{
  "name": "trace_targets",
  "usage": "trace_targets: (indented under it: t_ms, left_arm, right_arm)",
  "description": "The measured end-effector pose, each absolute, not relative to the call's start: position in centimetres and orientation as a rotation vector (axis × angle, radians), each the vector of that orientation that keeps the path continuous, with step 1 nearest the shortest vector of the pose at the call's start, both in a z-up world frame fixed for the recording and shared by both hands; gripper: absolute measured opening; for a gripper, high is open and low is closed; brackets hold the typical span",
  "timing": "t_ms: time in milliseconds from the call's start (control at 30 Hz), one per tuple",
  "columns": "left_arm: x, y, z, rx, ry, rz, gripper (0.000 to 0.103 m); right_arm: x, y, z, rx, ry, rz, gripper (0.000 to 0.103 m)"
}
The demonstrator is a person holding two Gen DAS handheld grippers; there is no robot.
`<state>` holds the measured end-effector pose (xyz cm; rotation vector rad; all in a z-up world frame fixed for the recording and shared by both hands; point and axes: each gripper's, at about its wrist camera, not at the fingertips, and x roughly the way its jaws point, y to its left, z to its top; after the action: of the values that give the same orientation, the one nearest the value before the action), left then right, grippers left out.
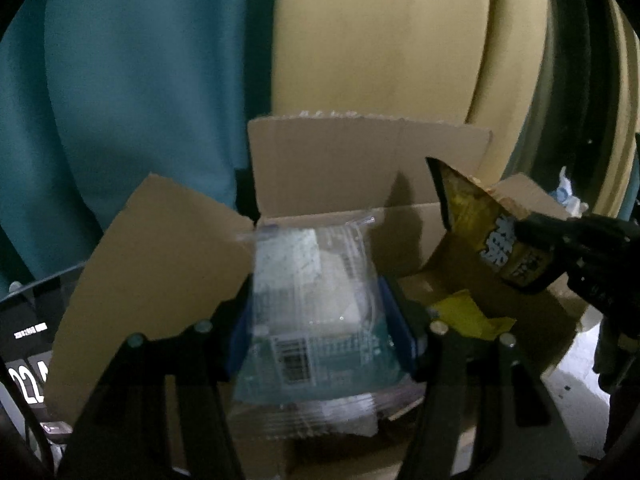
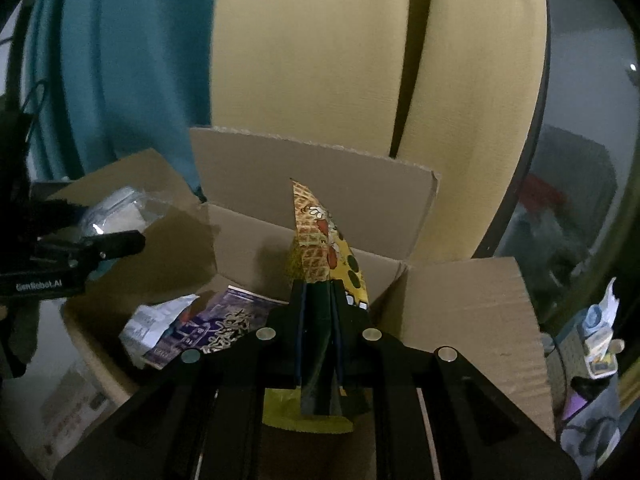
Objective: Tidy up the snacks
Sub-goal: 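Release the yellow cartoon bag into the box with the right gripper while the left releases the clear tray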
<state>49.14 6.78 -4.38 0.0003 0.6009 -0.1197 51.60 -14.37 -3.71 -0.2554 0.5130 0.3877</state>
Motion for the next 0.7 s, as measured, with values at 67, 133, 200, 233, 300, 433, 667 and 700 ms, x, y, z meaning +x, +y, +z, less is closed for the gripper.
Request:
trace_targets:
  t_ms: [67,133,200,233,300,433,667,700]
  left_arm:
    - [49.5,6.8,-4.5,-0.007,0.604,-0.125,0.063]
    - [49.4,7.0,-4.4,-0.017,0.596,-0.117,0.076]
    - [49.1,7.3,-4.3,-0.032,0.588,-0.119,0.077]
    - [48.9,7.4,-4.2,-0.033,0.586,-0.116,0.078]
    - [48.3,7.5,-3.9,-0.035,0.578,-0.111,0.078]
    - [47.0,7.7,-3.3,-0.031,0.566,-0.106,0.078]
    - [44.8,7.3,-2.5,-0.032,0.544,-0.11,0.078]
    - [44.5,7.3,-2.3,-0.032,0.542,-0.112,0.078]
  right_arm:
    - [52.3,-14.1,-3.9,-0.255,0.52,0.374,0.017]
    - [52.8,-13.9,-4.1,-0.261,0.546,0.378,0.032]
    - [52.5,-14.1,-4.0,-0.246,0.544,0.399,0.049]
    - [52.3,-14.1,-3.9,-0.25,0.542,0.401,0.051]
    - [51.8,-14.1,-3.9,-0.258,0.546,0.405,0.051]
    - [51.0,-14.2,-3.7,-0.262,0.548,0.419,0.051]
    - [48.3,-14.6,-2.7,-0.251,0.534,0.435,0.051]
    - [47.9,-14.7,-2.5,-0.25,0.529,0.435,0.051]
